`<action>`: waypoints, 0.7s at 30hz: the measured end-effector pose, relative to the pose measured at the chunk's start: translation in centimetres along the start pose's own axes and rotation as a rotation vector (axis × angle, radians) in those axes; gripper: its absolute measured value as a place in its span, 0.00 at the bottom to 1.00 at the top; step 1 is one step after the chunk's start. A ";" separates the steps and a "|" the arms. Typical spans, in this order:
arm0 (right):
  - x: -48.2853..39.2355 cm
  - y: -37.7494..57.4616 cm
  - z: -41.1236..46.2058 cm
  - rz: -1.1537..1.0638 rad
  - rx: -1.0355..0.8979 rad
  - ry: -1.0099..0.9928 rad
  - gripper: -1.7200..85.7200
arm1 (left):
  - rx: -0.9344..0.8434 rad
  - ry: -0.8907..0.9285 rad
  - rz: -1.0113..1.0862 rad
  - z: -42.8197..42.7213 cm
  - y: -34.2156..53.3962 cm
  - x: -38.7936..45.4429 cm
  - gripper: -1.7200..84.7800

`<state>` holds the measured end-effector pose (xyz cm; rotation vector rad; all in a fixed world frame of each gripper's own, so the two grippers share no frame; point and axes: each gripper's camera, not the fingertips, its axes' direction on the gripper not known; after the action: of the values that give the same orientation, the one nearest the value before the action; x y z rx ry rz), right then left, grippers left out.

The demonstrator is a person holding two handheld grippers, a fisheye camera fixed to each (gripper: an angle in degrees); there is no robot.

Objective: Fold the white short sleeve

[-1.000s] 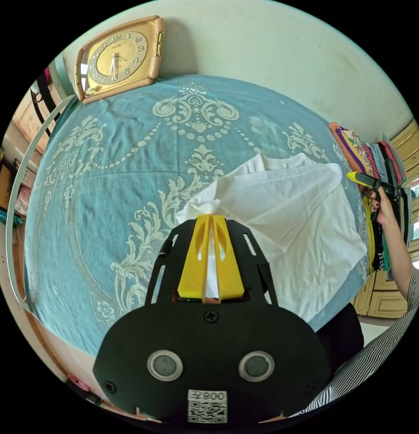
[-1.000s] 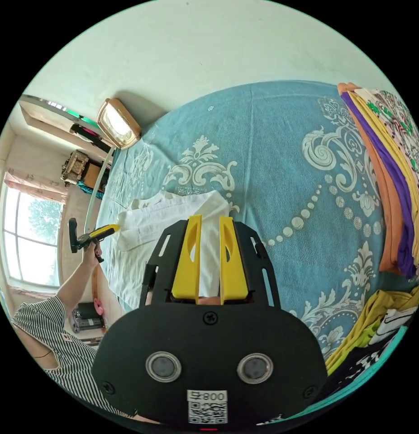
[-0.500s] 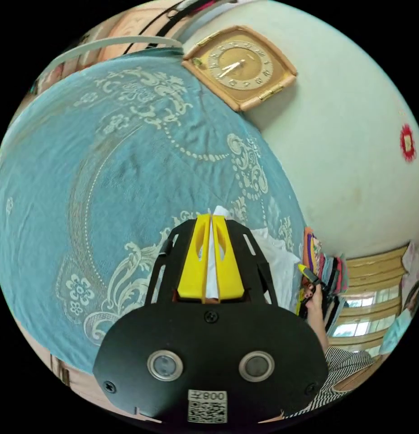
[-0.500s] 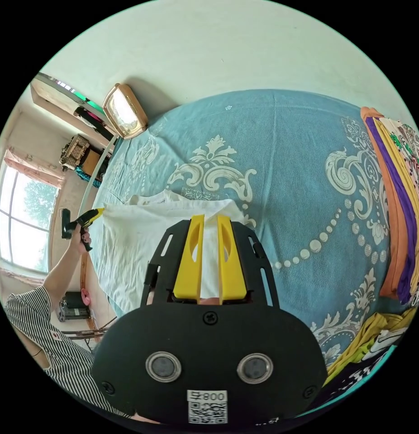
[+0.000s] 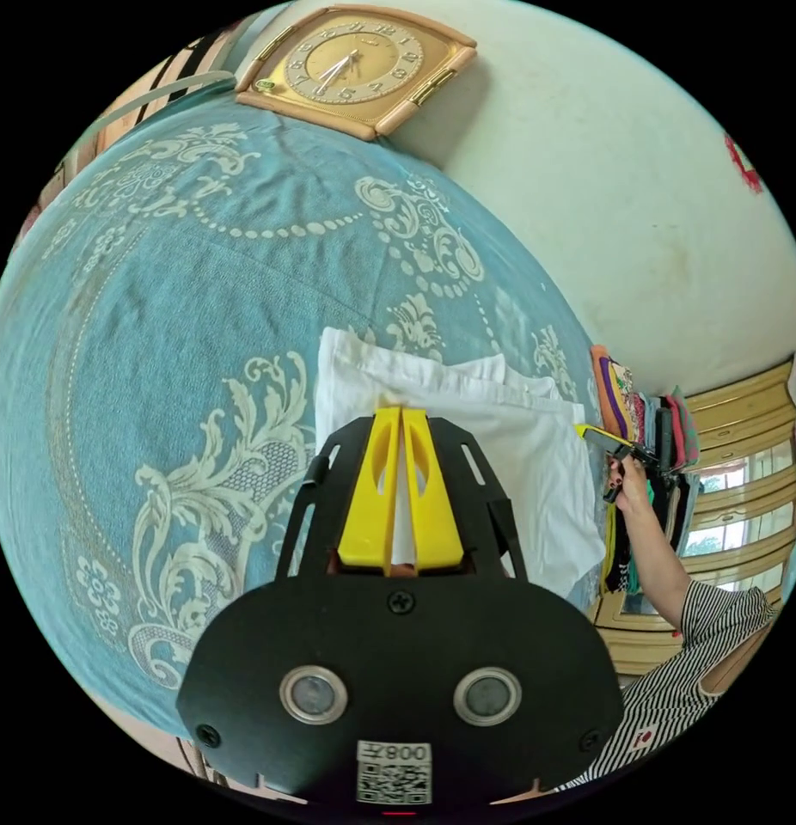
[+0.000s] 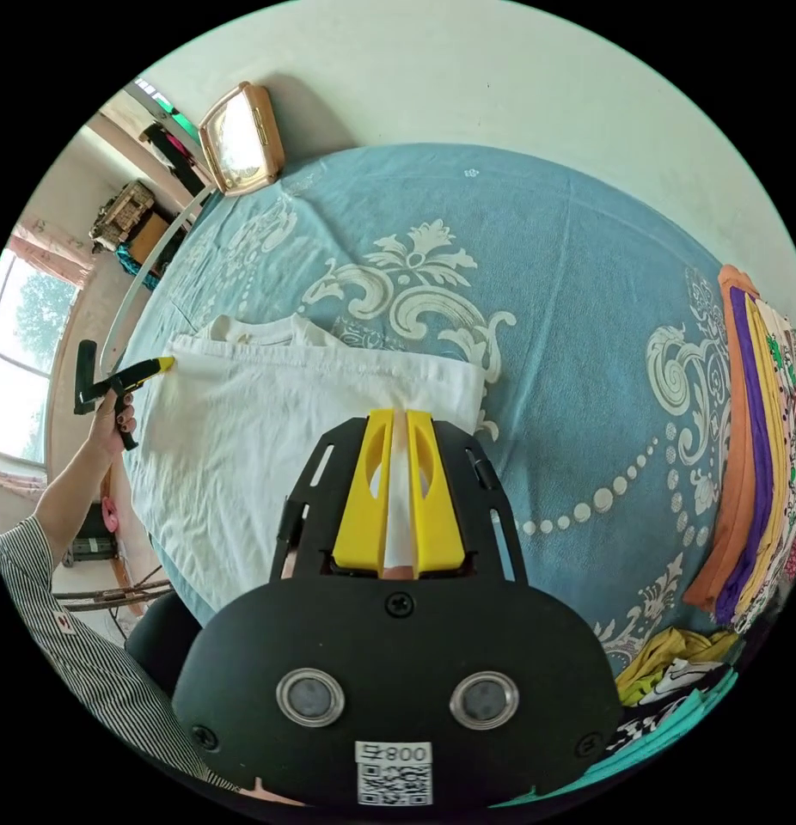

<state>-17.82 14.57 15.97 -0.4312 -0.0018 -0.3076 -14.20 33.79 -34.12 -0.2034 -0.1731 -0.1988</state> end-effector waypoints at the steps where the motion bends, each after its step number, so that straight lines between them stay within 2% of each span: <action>1: 0.0 0.3 0.2 -0.003 0.013 -0.002 0.04 | 0.007 0.020 -0.016 -0.1 0.3 -0.6 0.03; 6: 0.6 1.9 -0.6 0.014 0.038 -0.024 0.02 | 0.050 0.051 0.004 -1.9 2.9 -1.2 0.03; 9: 0.3 4.3 -2.2 0.002 0.080 -0.038 0.03 | 0.070 0.133 0.020 -3.6 6.3 -1.7 0.05; 15: 1.1 14.4 -5.1 0.028 0.044 -0.090 0.09 | 0.021 0.182 -0.069 -6.9 17.0 -4.9 0.11; 21: 4.5 25.7 -5.6 0.228 0.006 -0.342 0.11 | -0.037 0.212 -0.186 -7.5 25.5 -6.7 0.13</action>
<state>-6.31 33.08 0.66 -0.4693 -0.2852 -0.0067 -14.17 57.86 -47.29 -0.2018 0.0230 -0.4072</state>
